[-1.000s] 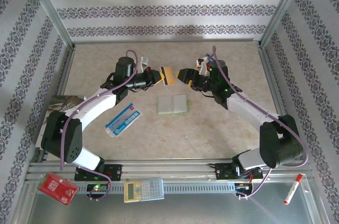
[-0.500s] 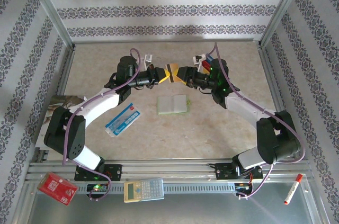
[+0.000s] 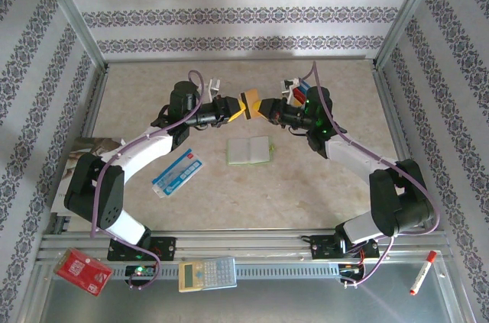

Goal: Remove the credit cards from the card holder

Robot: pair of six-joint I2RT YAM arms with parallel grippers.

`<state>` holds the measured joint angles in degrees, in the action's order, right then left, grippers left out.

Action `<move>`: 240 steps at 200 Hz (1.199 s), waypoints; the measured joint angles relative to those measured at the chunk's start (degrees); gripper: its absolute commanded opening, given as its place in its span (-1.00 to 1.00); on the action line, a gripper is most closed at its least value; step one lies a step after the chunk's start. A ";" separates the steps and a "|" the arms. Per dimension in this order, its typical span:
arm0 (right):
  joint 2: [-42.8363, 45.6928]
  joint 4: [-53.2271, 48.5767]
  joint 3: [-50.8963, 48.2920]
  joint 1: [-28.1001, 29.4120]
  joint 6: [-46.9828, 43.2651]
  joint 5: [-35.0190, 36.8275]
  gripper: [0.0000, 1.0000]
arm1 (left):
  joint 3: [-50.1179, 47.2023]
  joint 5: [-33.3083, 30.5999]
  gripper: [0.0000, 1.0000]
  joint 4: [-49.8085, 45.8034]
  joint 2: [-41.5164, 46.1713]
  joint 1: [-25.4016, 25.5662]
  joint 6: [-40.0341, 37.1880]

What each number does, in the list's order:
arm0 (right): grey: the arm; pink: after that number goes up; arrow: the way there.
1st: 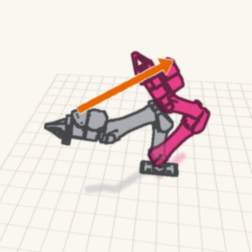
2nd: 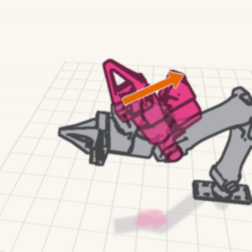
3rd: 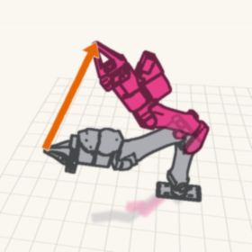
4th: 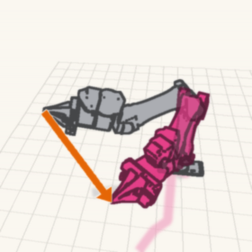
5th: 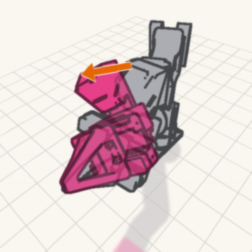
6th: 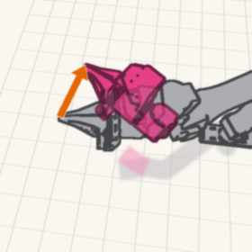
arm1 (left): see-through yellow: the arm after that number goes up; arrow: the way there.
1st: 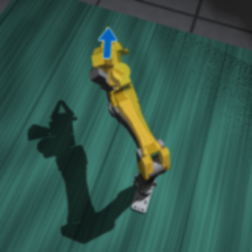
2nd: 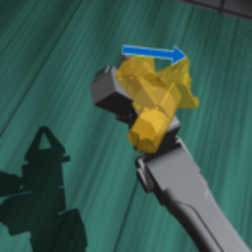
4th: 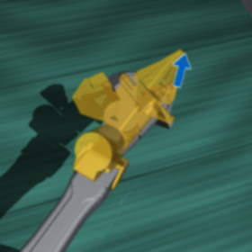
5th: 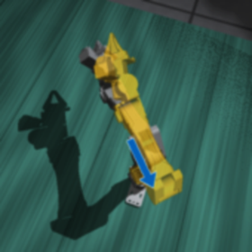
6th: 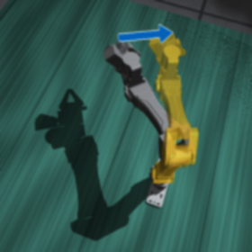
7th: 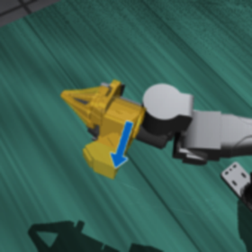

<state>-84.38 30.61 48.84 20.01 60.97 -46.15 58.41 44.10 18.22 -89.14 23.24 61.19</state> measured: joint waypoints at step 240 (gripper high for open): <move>-23.71 -60.11 41.33 -3.61 -73.94 43.85 -1.00 | -8.07 -18.18 1.00 -32.92 15.47 -11.21 -22.88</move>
<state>-108.09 -29.50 90.17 16.40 -12.97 -2.31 50.35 25.91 -14.70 -73.67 12.03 38.30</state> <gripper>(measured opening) 0.064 0.997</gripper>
